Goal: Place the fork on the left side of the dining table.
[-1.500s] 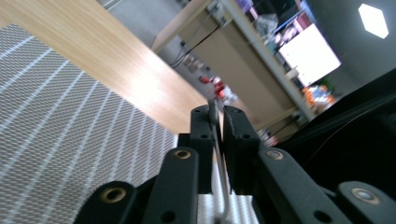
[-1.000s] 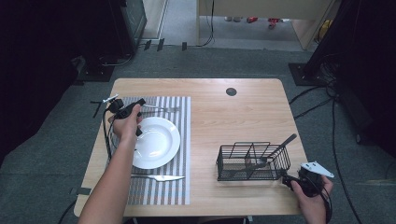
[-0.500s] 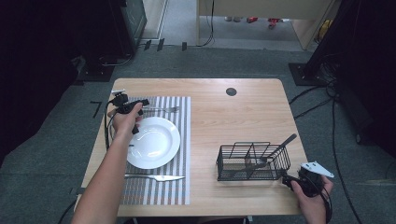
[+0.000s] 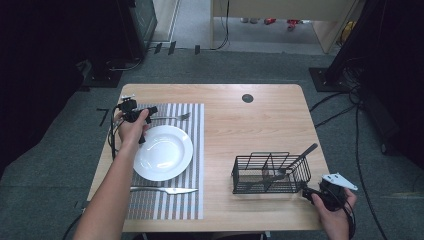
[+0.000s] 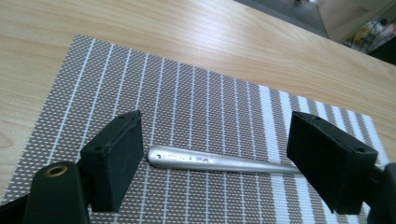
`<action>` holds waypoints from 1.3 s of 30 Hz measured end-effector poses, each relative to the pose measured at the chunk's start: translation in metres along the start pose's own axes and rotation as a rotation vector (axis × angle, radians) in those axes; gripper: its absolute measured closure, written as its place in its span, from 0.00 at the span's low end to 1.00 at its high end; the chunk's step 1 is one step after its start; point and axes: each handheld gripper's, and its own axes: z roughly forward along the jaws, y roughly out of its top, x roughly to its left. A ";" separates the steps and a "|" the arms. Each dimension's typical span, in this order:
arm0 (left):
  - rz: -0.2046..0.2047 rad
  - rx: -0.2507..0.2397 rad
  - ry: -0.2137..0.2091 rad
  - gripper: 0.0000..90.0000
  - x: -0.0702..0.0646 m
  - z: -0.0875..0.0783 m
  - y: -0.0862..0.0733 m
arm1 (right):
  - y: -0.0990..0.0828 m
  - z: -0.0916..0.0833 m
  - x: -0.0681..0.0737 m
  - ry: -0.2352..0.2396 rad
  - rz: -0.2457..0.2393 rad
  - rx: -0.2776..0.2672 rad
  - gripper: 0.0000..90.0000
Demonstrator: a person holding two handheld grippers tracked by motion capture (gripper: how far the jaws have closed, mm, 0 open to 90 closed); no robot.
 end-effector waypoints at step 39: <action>0.215 -0.183 -0.087 0.20 -0.002 -0.119 -0.036 | 0.000 0.000 0.000 0.000 0.000 0.000 0.19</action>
